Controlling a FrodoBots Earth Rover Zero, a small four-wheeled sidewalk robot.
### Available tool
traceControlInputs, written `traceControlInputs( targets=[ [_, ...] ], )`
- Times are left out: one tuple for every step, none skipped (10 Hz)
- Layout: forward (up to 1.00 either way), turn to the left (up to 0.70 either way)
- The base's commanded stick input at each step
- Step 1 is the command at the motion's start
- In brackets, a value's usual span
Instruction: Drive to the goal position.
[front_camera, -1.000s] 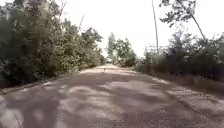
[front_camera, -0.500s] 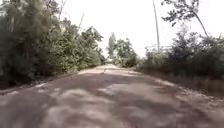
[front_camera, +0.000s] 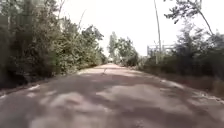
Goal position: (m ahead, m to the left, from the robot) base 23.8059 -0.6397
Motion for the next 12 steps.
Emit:
traceControlInputs(
  targets=[
    [0.70,0.00],
    [0.70,0.00],
    [0.70,0.00],
    [0.70,0.00],
    [0.70,0.00],
    [0.70,0.00],
    [0.70,0.00],
    [0.70,0.00],
    [0.70,0.00],
    [0.70,0.00],
    [0.70,0.00],
    [0.70,0.00]
  ],
)
